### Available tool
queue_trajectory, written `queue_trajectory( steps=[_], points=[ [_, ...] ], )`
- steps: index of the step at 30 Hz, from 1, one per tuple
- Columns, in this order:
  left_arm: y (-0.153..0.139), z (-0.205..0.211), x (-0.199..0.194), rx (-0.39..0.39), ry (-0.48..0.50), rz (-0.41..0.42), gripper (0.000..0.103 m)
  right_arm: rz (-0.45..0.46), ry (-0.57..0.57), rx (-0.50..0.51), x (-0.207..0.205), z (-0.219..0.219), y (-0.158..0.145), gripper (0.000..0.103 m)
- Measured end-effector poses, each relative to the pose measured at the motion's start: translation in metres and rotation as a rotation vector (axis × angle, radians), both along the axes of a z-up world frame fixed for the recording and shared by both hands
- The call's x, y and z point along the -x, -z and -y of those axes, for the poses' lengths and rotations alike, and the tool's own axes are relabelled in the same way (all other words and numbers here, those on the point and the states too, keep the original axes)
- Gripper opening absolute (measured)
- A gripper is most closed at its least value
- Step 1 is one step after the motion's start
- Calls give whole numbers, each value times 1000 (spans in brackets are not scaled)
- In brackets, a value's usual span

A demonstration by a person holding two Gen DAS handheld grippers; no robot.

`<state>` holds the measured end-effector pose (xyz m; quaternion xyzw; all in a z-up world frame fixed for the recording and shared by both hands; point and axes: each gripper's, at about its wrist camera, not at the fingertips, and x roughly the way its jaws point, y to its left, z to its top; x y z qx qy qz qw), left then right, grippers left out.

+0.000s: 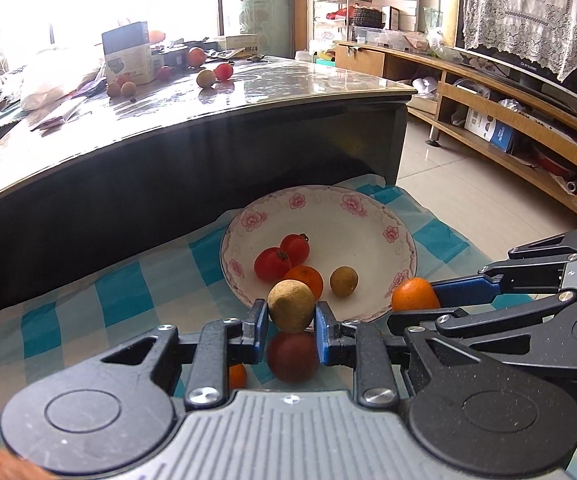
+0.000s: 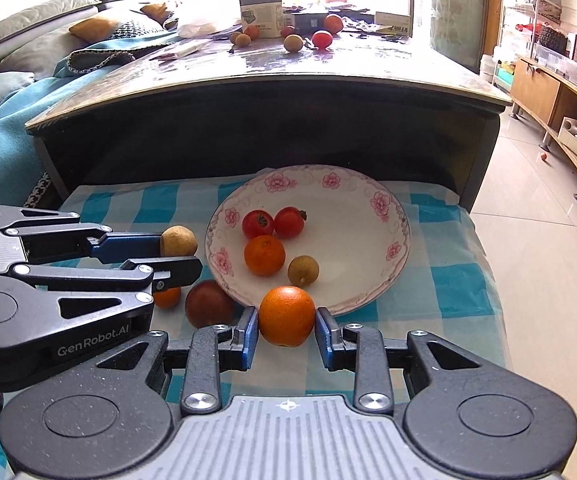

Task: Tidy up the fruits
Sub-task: 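Carry the tangerine in the right tool and the yellow-brown fruit in the left tool over the bowl, then open the right tool to drop the tangerine while the left tool releases the yellow-brown fruit into the bowl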

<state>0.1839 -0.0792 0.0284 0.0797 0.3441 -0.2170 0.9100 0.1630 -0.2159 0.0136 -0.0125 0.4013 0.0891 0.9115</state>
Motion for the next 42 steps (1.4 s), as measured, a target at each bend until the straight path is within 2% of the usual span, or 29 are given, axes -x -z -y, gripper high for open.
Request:
queue_trajectory(
  steps=[11,24,42],
  points=[
    [9,13,-21,-1,-7,-12,34,0,52,31,-23,18,11,24],
    [22,25,-38,-37,-4,-19,34,20,38,57,-51,15,17,24],
    [33,27,-56,-45,-24,-24,34,24,39,48,-71,15,28,24]
  ],
)
